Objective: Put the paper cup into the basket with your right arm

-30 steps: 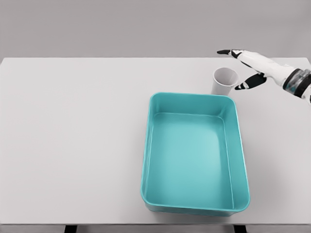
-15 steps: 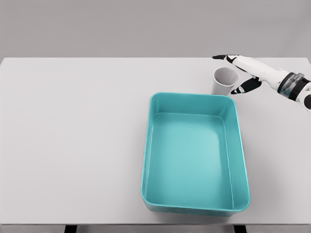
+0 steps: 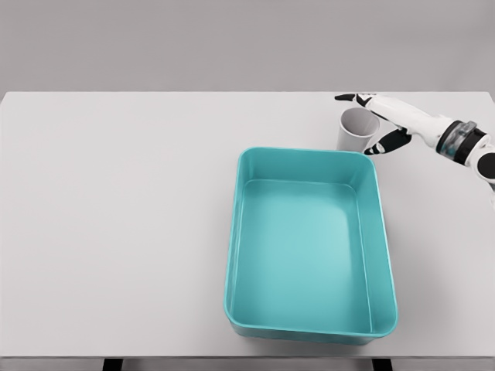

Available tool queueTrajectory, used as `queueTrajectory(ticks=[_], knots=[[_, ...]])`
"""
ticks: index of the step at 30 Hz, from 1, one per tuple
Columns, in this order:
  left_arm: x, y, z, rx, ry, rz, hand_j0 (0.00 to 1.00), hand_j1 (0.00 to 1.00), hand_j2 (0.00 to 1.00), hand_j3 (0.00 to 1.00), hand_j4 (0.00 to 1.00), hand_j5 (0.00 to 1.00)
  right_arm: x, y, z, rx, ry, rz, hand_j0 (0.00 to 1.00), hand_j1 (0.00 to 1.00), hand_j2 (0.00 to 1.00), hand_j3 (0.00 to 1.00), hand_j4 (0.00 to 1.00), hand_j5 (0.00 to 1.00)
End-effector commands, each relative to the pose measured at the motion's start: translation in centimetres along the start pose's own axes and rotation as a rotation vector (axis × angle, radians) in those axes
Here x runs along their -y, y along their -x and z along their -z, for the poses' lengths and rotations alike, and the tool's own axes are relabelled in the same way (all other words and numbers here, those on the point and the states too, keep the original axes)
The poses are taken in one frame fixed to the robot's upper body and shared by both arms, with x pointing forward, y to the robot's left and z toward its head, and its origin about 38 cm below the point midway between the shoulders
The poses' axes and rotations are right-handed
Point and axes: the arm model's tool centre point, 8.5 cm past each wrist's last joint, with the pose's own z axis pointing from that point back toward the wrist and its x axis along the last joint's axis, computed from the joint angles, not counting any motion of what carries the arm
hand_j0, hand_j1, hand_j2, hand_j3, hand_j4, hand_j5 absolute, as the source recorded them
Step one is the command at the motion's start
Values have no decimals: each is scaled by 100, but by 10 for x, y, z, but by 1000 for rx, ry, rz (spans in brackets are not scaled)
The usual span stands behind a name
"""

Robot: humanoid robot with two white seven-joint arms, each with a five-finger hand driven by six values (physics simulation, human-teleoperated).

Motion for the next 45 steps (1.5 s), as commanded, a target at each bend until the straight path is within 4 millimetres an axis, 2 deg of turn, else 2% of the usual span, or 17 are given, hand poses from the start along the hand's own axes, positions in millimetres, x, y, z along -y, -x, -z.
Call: queueTrajectory(ticks=[1, 15, 17, 28, 32, 38, 45], knots=[[0, 0, 0, 0, 0, 0, 100, 100, 100, 100, 100, 100, 0, 1, 0, -3, 2, 8, 100, 100, 100, 100, 100, 100], [0, 0, 0, 0, -1, 0, 100, 100, 100, 100, 100, 100, -5, 2, 3, -8, 0, 20, 100, 100, 100, 100, 100, 100], [0, 0, 0, 0, 0, 0, 100, 100, 100, 100, 100, 100, -6, 2, 4, -6, -6, 19, 95, 95, 95, 95, 95, 95], [0, 0, 0, 0, 0, 0, 100, 100, 100, 100, 100, 100, -9, 2, 3, -1, -12, 18, 82, 82, 82, 82, 82, 82], [0, 0, 0, 0, -1, 0, 100, 100, 100, 100, 100, 100, -9, 2, 2, 1, -12, 16, 81, 81, 81, 81, 81, 81], [0, 0, 0, 0, -1, 0, 100, 100, 100, 100, 100, 100, -7, 2, -1, 13, -10, 5, 73, 73, 73, 73, 73, 73], [0, 0, 0, 0, 0, 0, 100, 100, 100, 100, 100, 100, 0, -1, -2, 43, 0, -13, 73, 73, 73, 73, 73, 73]])
